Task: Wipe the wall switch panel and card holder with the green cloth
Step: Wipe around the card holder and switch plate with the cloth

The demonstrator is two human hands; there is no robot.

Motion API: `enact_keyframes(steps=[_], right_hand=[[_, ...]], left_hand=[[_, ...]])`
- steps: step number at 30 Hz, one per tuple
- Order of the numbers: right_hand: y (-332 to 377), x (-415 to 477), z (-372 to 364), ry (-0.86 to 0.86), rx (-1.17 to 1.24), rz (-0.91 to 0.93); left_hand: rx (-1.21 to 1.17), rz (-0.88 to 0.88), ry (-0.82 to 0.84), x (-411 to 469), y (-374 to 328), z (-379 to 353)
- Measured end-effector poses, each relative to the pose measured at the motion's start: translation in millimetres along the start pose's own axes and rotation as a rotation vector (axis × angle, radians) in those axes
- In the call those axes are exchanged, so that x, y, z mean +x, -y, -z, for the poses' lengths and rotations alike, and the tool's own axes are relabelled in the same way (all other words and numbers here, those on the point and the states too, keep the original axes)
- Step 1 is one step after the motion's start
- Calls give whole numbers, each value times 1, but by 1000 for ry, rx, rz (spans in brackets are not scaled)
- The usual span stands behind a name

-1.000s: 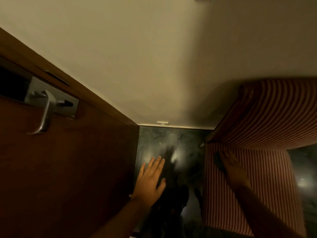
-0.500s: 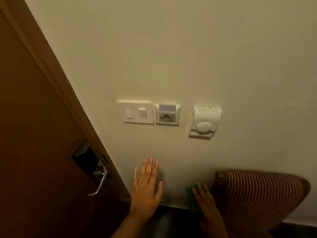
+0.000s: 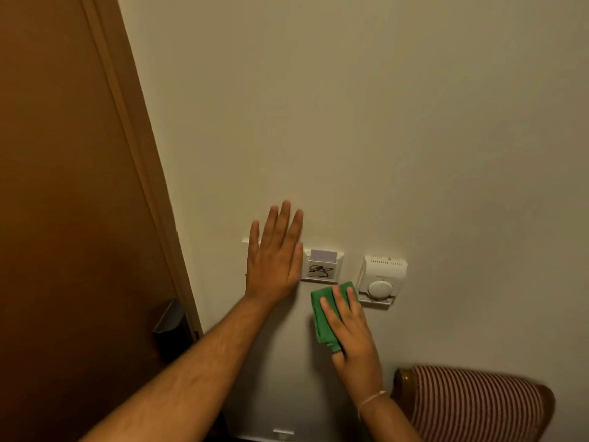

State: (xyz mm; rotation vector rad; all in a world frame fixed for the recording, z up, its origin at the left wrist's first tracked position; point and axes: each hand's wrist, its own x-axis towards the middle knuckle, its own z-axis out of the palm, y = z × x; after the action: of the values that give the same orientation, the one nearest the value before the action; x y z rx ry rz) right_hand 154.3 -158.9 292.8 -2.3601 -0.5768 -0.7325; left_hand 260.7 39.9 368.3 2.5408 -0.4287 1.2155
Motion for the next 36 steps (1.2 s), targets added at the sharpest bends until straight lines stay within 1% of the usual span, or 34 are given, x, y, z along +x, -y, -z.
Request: enact_keyframes(steps=[3,7,10,16,23,28,29,32,34,36], right_hand=[[-2,18,-13,-65,-24,5],[-11,36,-30,-145,-78,-22],[-17,44,-41,-206,-102,-34],[-28,47,-53,-262,-161,-29],[-36,36,-69,-243,-220,-55],[-29,60,-64,-382,-136,-27],[-29,62,-64,-384,-141,-36],[-31,47,-71,-316,-181,-76],[-35,35,-75,-276,-200,-66],[-40,32,-76,-272,-190,-59]], left_hand=[[26,-48,-80,35,12,-4],[47,-94,-129,63,21,-9],[63,-131,-161,64,25,-15],[79,-147,-193,66,27,-17],[75,-142,-215,66,28,-19],[74,-137,-219,65,28,-21],[74,-133,-219,65,28,-21],[70,-136,-225,65,28,-22],[75,-144,-230,65,30,-22],[65,-144,-227,66,30,-22]])
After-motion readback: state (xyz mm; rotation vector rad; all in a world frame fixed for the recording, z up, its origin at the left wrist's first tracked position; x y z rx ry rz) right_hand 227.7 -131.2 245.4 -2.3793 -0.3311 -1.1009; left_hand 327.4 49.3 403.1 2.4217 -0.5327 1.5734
